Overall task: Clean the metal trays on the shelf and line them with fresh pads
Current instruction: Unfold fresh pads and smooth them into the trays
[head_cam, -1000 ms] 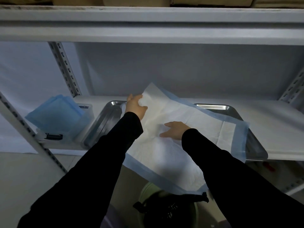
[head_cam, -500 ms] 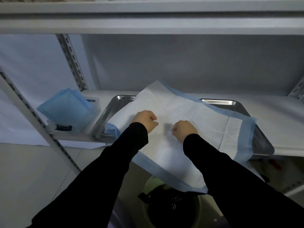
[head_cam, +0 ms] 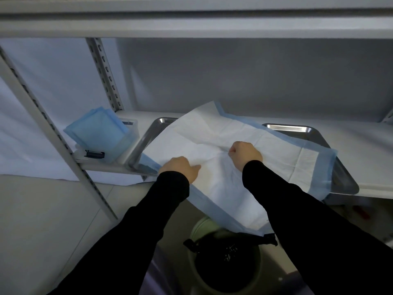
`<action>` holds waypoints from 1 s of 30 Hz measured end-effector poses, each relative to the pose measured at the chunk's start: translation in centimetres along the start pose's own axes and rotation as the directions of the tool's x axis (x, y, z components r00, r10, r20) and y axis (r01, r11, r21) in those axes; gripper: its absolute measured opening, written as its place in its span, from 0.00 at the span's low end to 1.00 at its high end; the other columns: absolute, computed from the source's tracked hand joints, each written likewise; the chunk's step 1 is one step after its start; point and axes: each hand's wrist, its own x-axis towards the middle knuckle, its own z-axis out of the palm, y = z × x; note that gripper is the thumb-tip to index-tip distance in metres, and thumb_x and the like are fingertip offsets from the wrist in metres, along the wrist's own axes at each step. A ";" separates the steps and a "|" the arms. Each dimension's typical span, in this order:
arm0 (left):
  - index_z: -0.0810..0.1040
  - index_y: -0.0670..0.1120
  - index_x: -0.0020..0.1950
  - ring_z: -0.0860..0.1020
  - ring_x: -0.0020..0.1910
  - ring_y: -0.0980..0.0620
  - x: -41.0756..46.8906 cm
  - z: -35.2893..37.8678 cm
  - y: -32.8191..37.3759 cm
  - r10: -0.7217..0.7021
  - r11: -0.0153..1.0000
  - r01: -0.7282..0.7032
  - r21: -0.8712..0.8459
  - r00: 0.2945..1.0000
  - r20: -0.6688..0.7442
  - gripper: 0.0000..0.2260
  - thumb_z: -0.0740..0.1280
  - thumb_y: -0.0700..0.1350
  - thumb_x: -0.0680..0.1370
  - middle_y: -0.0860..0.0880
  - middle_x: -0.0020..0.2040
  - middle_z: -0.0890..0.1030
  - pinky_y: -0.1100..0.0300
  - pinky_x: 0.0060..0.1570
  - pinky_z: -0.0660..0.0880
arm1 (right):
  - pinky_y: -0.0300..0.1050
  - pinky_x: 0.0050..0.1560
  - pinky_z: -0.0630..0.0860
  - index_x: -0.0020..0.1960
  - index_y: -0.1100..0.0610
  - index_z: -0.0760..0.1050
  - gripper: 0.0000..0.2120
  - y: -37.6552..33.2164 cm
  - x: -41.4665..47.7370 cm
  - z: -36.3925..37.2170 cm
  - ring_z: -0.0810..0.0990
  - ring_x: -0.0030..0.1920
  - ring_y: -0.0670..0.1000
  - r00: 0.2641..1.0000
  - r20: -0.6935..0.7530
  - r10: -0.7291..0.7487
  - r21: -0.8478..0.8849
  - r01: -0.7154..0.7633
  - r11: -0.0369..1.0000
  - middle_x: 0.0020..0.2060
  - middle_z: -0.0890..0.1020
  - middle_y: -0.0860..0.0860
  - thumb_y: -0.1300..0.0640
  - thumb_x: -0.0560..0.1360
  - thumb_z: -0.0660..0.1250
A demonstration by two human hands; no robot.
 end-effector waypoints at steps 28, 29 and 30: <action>0.68 0.42 0.36 0.74 0.34 0.49 -1.1 -0.3 -0.1 -0.107 0.449 0.285 -0.847 0.958 0.266 0.12 0.59 0.37 0.80 0.40 0.42 0.76 0.60 0.37 0.74 | 0.47 0.57 0.72 0.61 0.60 0.72 0.13 -1.6 -1.6 -1.2 0.77 0.58 0.58 0.998 -0.009 0.064 0.023 -0.064 0.998 0.58 0.78 0.57 0.60 0.80 0.56; 0.68 0.42 0.36 0.72 0.33 0.49 -0.8 -0.8 0.1 -0.131 0.421 0.244 -0.874 0.969 0.208 0.11 0.60 0.37 0.79 0.41 0.41 0.74 0.59 0.38 0.74 | 0.47 0.57 0.72 0.61 0.61 0.72 0.13 -1.8 -1.6 -1.3 0.77 0.58 0.58 0.998 -0.003 0.066 0.051 -0.066 0.997 0.58 0.79 0.57 0.60 0.80 0.56; 0.70 0.40 0.39 0.73 0.36 0.47 -0.6 -1.3 0.3 -0.147 0.416 0.216 -0.883 0.975 0.169 0.08 0.60 0.38 0.79 0.41 0.42 0.73 0.57 0.42 0.74 | 0.47 0.56 0.73 0.60 0.61 0.73 0.13 -1.9 -1.7 -1.5 0.77 0.57 0.59 0.998 0.001 0.065 0.080 -0.065 0.995 0.57 0.79 0.57 0.59 0.80 0.56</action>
